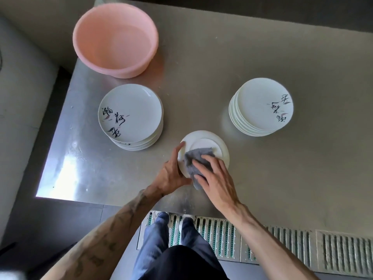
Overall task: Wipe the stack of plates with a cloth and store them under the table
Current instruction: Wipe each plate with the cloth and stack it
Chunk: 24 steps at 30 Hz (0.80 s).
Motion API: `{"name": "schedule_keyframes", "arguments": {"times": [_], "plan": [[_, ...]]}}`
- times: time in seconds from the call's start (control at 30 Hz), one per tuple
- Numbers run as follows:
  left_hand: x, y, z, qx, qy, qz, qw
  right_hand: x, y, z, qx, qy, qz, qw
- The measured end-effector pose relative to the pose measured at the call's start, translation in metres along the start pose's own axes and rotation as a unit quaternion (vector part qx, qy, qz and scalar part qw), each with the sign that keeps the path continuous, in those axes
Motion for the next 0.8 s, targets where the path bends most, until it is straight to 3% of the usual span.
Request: {"name": "schedule_keyframes", "arguments": {"times": [0.17, 0.33, 0.5, 0.7, 0.8], "plan": [[0.005, 0.001, 0.001, -0.026, -0.007, -0.007, 1.0, 0.018, 0.037, 0.008, 0.033, -0.034, -0.027, 0.998], [0.008, 0.004, 0.001, -0.035, -0.016, -0.02, 0.999, 0.017, 0.073, 0.001, 0.033, -0.034, 0.027, 0.998], [0.009, 0.004, 0.002, -0.044, -0.018, 0.007, 0.999, 0.036, 0.054, 0.01, 0.047, -0.061, -0.068, 0.995], [0.011, 0.003, 0.002, -0.042, -0.04, -0.01, 0.998, -0.001, 0.097, -0.007, 0.007, -0.026, 0.031, 0.999], [0.014, 0.002, 0.003, -0.044, -0.021, -0.028, 0.998, -0.041, 0.084, -0.022, -0.013, 0.018, 0.126, 0.992]]}}
Point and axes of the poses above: each hand's wrist, its own y-axis towards the middle knuckle, its own z-axis out of the palm, x = y × z, the point moved 7 cm from there along y, towards the middle knuckle, and after that the axes turned 3 degrees about z, right-handed, at the moved point
